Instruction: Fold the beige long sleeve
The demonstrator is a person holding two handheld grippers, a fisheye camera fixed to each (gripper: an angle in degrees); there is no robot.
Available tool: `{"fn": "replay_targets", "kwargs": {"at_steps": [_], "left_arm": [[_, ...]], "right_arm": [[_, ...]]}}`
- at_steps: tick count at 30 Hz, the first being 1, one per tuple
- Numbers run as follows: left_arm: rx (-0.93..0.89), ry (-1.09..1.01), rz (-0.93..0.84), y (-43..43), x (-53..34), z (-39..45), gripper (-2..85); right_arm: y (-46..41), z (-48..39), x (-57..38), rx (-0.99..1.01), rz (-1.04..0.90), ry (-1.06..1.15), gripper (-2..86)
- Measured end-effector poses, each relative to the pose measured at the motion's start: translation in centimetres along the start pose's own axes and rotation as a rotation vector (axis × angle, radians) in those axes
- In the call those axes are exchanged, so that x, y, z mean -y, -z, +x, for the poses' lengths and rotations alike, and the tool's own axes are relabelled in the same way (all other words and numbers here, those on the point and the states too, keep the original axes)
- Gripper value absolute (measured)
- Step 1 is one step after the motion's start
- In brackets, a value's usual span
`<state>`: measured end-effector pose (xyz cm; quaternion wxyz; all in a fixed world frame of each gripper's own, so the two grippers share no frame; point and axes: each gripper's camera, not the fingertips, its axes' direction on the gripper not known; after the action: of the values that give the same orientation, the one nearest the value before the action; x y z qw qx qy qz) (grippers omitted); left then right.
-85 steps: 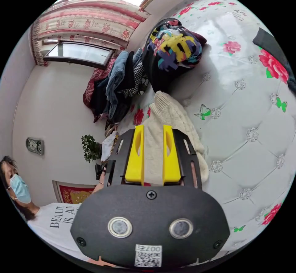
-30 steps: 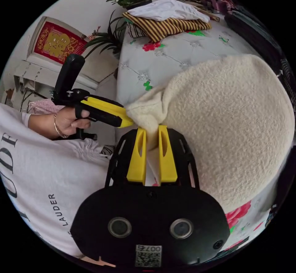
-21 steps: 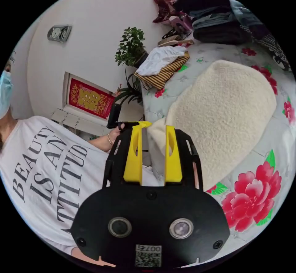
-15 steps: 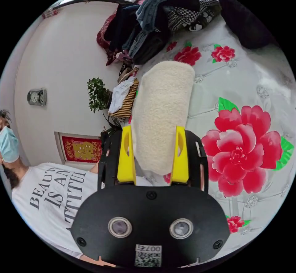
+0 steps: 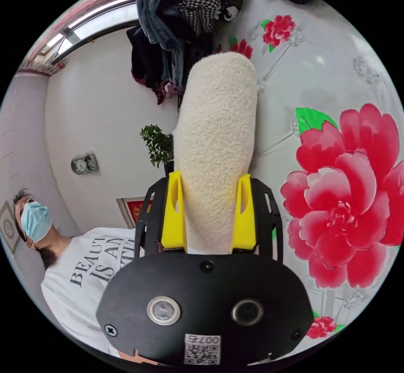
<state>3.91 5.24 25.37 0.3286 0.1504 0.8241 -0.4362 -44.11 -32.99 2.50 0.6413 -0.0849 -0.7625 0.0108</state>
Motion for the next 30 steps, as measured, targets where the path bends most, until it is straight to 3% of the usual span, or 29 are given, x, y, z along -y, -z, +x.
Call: {"fn": "replay_targets", "kwargs": {"at_steps": [10, 14, 19, 22, 26, 30], "left_arm": [[-0.025, -0.591, -0.087, -12.3, 16.5, 24.5, 12.0], [0.036, -0.648, -0.044, -17.7, 26.4, 30.7, 13.0], [0.323, -0.503, -0.025, -22.3, 31.7, 27.1, 13.0], [0.389, -0.441, -0.065, -23.0, 27.7, 22.1, 12.4], [0.386, -0.275, -0.070, -20.2, 19.2, 15.4, 10.9], [0.416, -0.240, -0.078, -17.3, 13.2, 13.9, 10.7]], "right_arm": [[26.1, -13.0, 1.2, -0.201, 0.394, 0.372, 12.7], [35.3, -13.0, 8.5, -0.254, 0.519, 0.296, 13.5], [38.2, -3.1, 15.5, -0.395, 0.608, 0.067, 16.4], [37.1, 1.0, 15.8, -0.219, 0.649, 0.137, 17.8], [35.6, -0.5, 15.6, -0.370, 0.574, 0.251, 18.2], [36.7, 0.0, 14.8, -0.350, 0.567, 0.211, 17.8]]}}
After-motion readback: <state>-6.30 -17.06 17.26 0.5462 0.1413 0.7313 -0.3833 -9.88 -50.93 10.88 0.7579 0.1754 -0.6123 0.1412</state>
